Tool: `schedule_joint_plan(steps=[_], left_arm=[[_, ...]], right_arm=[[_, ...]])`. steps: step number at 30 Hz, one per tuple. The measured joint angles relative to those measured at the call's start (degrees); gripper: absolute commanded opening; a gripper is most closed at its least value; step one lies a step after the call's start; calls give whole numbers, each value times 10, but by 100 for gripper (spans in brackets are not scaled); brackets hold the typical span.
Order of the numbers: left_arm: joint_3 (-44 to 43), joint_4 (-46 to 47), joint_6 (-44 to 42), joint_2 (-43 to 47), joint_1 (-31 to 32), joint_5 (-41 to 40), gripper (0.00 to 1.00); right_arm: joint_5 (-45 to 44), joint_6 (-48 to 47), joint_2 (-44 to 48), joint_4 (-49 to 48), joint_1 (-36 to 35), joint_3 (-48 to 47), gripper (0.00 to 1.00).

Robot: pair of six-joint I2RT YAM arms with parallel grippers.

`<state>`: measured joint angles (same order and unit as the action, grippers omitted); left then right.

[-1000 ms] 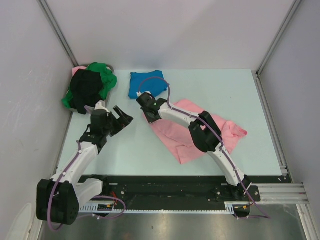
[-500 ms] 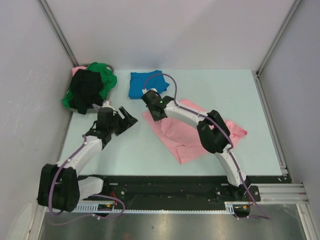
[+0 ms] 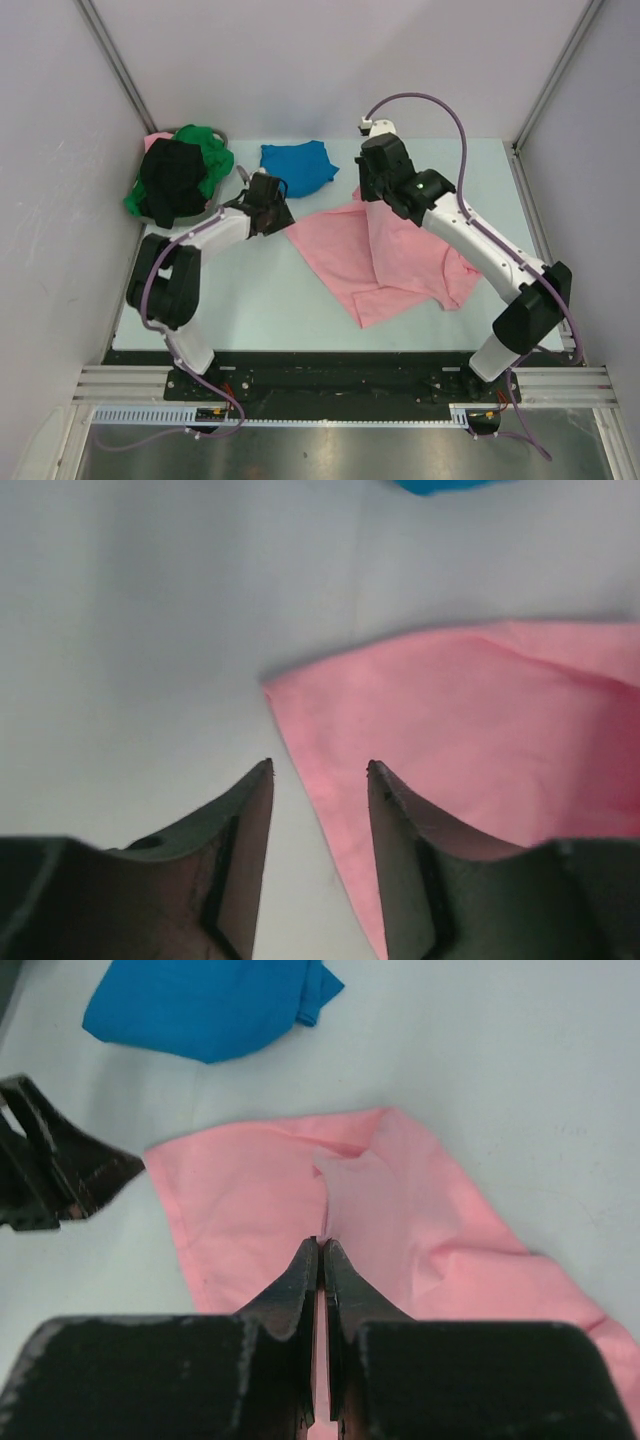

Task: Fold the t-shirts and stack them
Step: Flatten the tshirt out

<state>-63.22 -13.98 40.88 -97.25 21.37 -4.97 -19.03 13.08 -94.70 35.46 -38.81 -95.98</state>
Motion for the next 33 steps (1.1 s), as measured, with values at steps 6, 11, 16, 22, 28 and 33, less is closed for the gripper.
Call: schedule_joint_plan(steps=[6, 11, 16, 22, 28, 33], left_arm=[[-120, -99, -18, -106, 1, -90, 33], [-183, -146, -44, -176, 9, -136, 36], [-201, -166, -65, -205, 31, -156, 49], [-205, -167, -79, -207, 53, -164, 57], [-200, -151, -85, -207, 61, -163, 34], [-203, -143, -100, -212, 62, -162, 0]], right_arm=[[19, 3, 34, -2, 21, 53, 0], [35, 4, 41, -4, 30, 77, 0], [50, 6, 54, -7, 39, 85, 0], [61, 9, 61, -16, 47, 87, 0], [67, 11, 62, -16, 48, 90, 0], [73, 14, 64, -17, 48, 90, 0]])
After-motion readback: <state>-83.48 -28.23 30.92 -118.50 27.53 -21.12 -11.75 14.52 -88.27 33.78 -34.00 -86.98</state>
